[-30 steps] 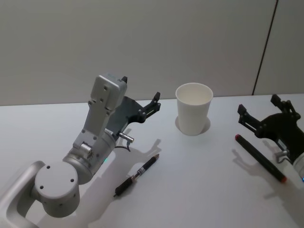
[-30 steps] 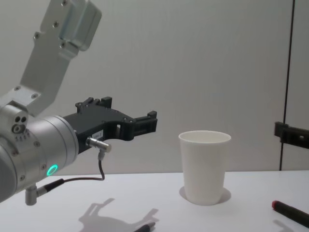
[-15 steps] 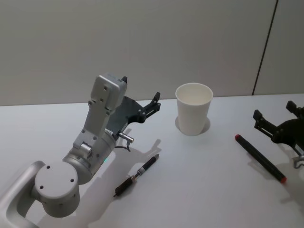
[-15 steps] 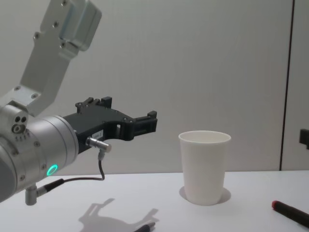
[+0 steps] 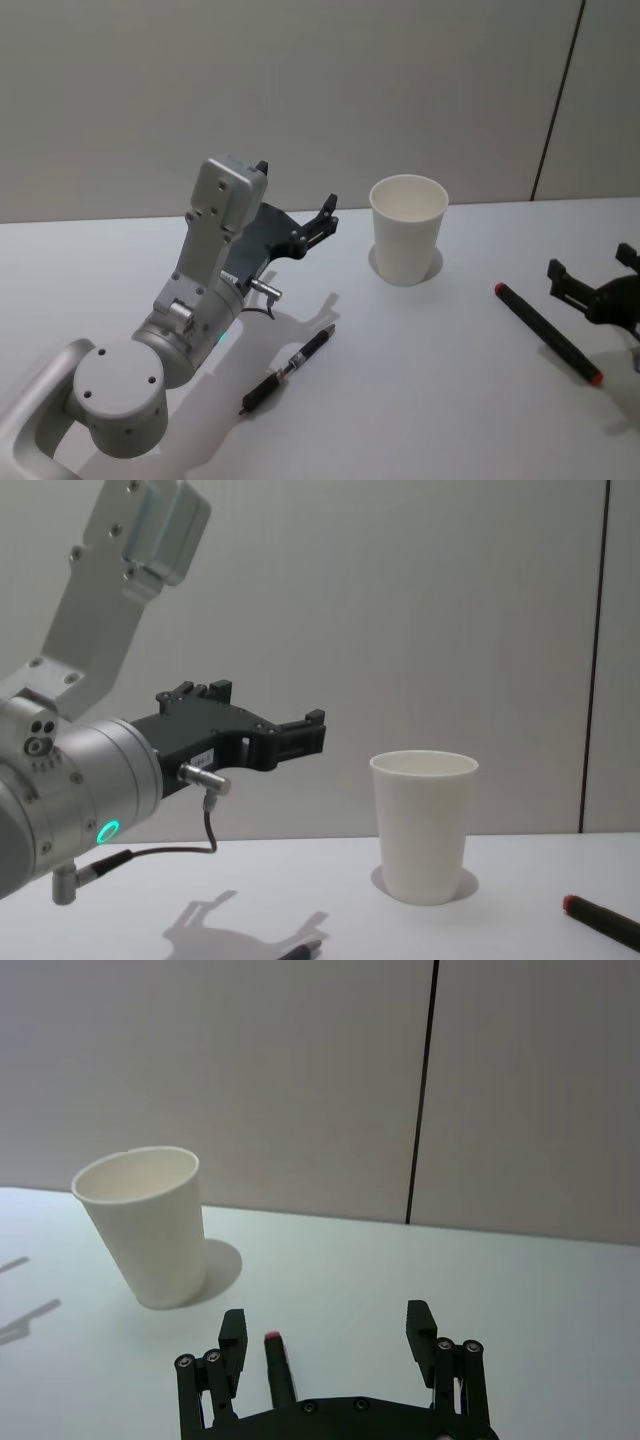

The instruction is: Place the pen into the pen holder.

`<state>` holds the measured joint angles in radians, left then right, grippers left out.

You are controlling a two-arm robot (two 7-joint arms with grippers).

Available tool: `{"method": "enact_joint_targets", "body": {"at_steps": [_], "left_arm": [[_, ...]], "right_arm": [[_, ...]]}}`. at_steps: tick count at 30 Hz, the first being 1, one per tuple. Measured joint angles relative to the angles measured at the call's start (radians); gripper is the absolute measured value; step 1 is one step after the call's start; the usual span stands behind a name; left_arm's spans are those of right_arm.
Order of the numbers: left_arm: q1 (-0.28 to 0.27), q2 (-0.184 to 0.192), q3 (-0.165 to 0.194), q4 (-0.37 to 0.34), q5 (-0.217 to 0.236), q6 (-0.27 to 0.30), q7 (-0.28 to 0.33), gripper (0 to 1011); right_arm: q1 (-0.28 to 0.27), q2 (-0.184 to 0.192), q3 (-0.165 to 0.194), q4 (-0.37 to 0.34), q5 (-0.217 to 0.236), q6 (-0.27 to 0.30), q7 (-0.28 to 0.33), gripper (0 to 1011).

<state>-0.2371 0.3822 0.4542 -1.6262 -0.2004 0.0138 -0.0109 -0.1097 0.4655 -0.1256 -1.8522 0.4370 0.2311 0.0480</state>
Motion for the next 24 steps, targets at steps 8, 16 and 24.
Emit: {"method": "enact_joint_targets", "body": {"at_steps": [8, 16, 24], "left_arm": [[0.000, 0.000, 0.000, 0.000, 0.000, 0.000, 0.000, 1001], [0.000, 0.000, 0.000, 0.000, 0.000, 0.000, 0.000, 1001], [0.000, 0.000, 0.000, 0.000, 0.000, 0.000, 0.000, 1001]], "right_arm": [[0.008, 0.006, 0.003, -0.010, 0.010, 0.139, -0.012, 1001], [0.034, 0.000, -0.012, 0.007, -0.010, 0.246, 0.006, 1001], [0.061, -0.016, -0.031, 0.032, -0.039, 0.296, 0.032, 1001]]}}
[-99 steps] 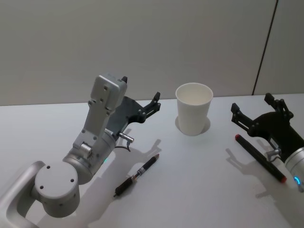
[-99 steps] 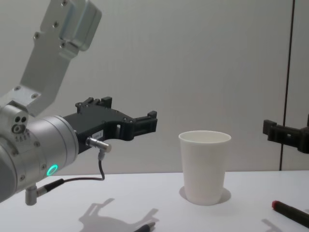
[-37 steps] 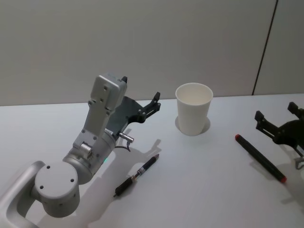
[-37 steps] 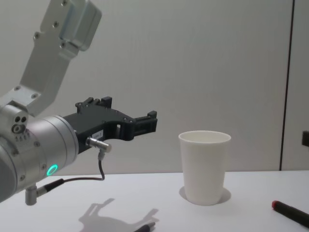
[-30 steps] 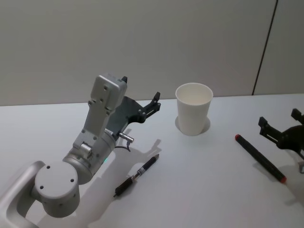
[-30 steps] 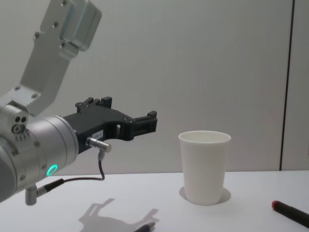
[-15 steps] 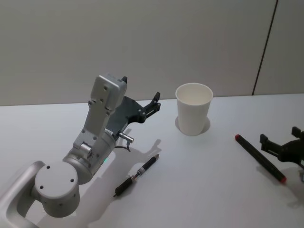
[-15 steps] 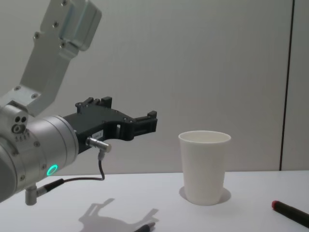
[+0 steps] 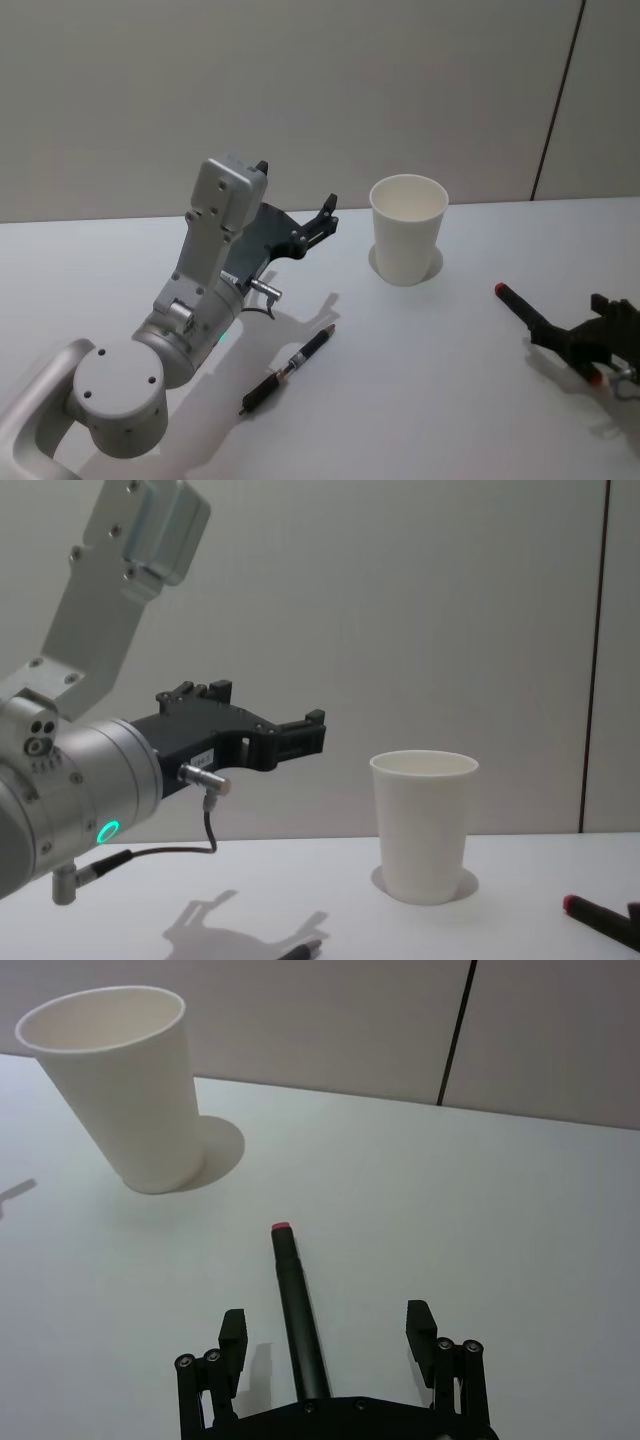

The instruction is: Place the pen into the pen holder.

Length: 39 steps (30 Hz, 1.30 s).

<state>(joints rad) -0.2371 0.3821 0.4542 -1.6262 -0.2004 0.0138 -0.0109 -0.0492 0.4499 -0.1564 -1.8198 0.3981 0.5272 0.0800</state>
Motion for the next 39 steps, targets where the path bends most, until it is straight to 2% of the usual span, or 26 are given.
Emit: {"method": "enact_joint_targets", "body": {"at_steps": [16, 31, 38, 39], "left_arm": [[0.000, 0.000, 0.000, 0.000, 0.000, 0.000, 0.000, 1001], [0.000, 0.000, 0.000, 0.000, 0.000, 0.000, 0.000, 1001], [0.000, 0.000, 0.000, 0.000, 0.000, 0.000, 0.000, 1001], [0.000, 0.000, 0.000, 0.000, 0.000, 0.000, 0.000, 1001]], "right_arm": [[0.032, -0.032, -0.029, 0.055, -0.060, 0.019, 0.016, 1001], [0.041, -0.043, -0.038, 0.073, -0.081, 0.016, 0.016, 997], [0.042, -0.045, -0.040, 0.076, -0.085, 0.014, 0.017, 837], [0.042, -0.046, -0.040, 0.076, -0.085, 0.014, 0.017, 789]]}}
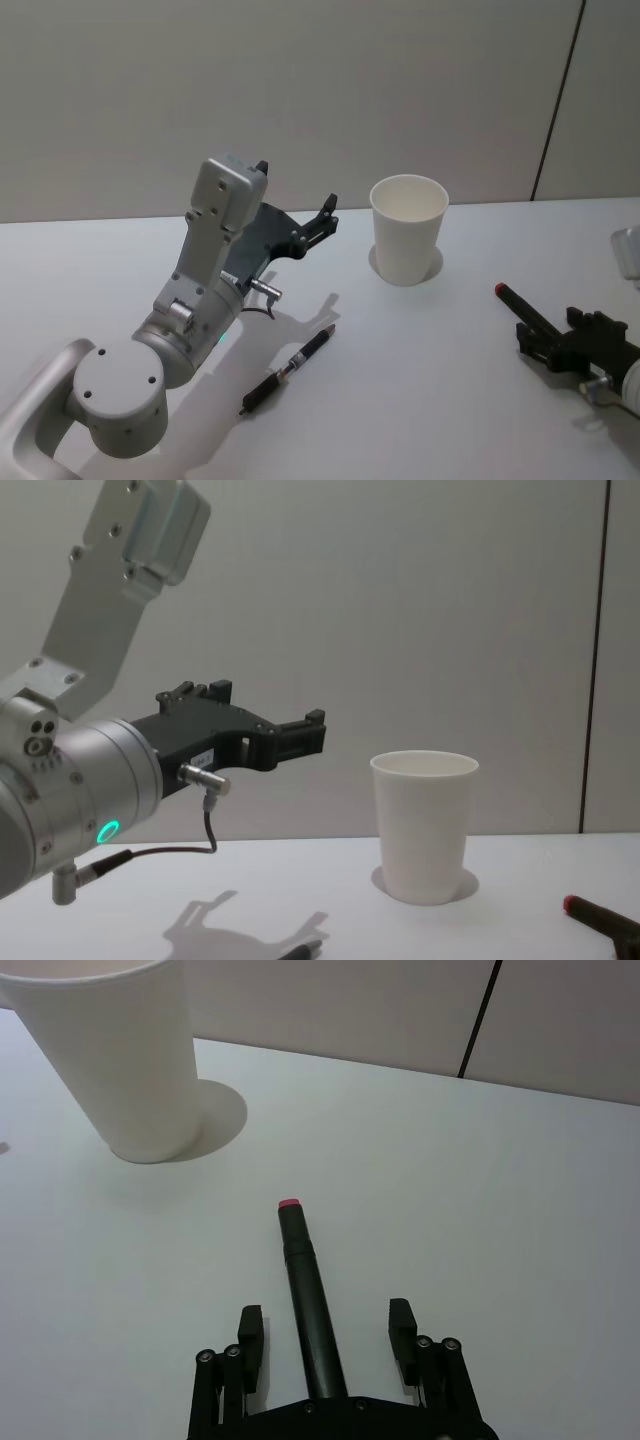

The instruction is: Place the pen into the pen holder.

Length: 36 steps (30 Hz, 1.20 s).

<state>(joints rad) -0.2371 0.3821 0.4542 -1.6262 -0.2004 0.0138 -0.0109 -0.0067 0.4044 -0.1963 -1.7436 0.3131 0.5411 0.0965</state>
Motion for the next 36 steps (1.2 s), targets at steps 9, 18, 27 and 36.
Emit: {"method": "enact_joint_targets", "body": {"at_steps": [9, 18, 27, 36], "left_arm": [[0.000, 0.000, 0.000, 0.000, 0.000, 0.000, 0.000, 1001], [0.000, 0.000, 0.000, 0.000, 0.000, 0.000, 0.000, 1001], [0.000, 0.000, 0.000, 0.000, 0.000, 0.000, 0.000, 1001], [0.000, 0.000, 0.000, 0.000, 0.000, 0.000, 0.000, 1001]], "right_arm": [[0.001, -0.001, -0.001, 0.002, -0.003, -0.001, 0.000, 507], [0.002, -0.002, -0.002, 0.004, -0.005, -0.001, -0.001, 246], [0.006, -0.003, -0.001, 0.012, -0.009, -0.012, 0.006, 177], [0.023, -0.005, 0.005, 0.037, -0.015, -0.081, 0.026, 177]]}}
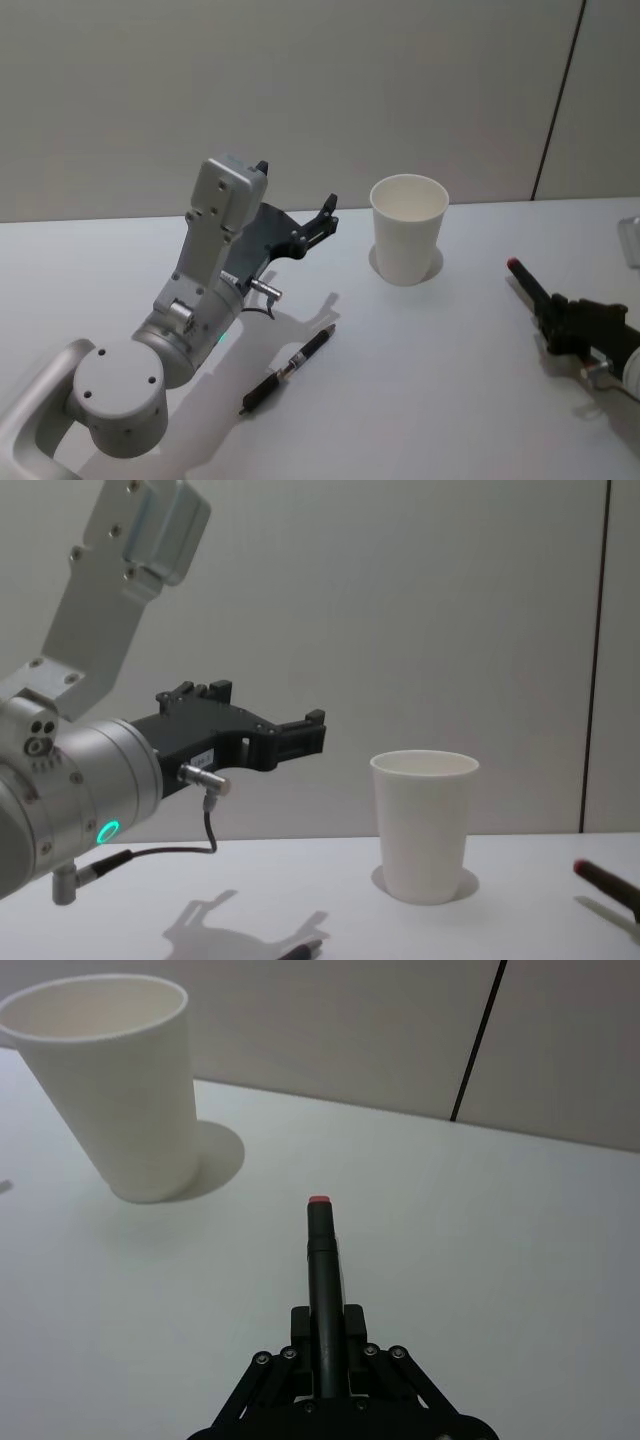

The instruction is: Place the pen into the pen holder.

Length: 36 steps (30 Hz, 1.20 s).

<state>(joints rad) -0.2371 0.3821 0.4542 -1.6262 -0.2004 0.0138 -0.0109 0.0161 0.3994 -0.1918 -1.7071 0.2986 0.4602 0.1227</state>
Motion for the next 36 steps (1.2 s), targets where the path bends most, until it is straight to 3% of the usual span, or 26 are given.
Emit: {"method": "enact_joint_targets", "body": {"at_steps": [10, 22, 29, 36], "left_arm": [[0.000, 0.000, 0.000, 0.000, 0.000, 0.000, 0.000, 1001], [0.000, 0.000, 0.000, 0.000, 0.000, 0.000, 0.000, 1001], [0.000, 0.000, 0.000, 0.000, 0.000, 0.000, 0.000, 1001], [0.000, 0.000, 0.000, 0.000, 0.000, 0.000, 0.000, 1001]], "right_arm": [[0.032, -0.007, 0.010, 0.040, -0.001, -0.128, 0.030, 177], [0.101, -0.034, 0.017, 0.123, 0.031, -0.327, 0.093, 176], [0.175, -0.067, 0.016, 0.213, 0.076, -0.447, 0.165, 177], [0.280, -0.113, 0.007, 0.347, 0.143, -0.572, 0.281, 177]]}}
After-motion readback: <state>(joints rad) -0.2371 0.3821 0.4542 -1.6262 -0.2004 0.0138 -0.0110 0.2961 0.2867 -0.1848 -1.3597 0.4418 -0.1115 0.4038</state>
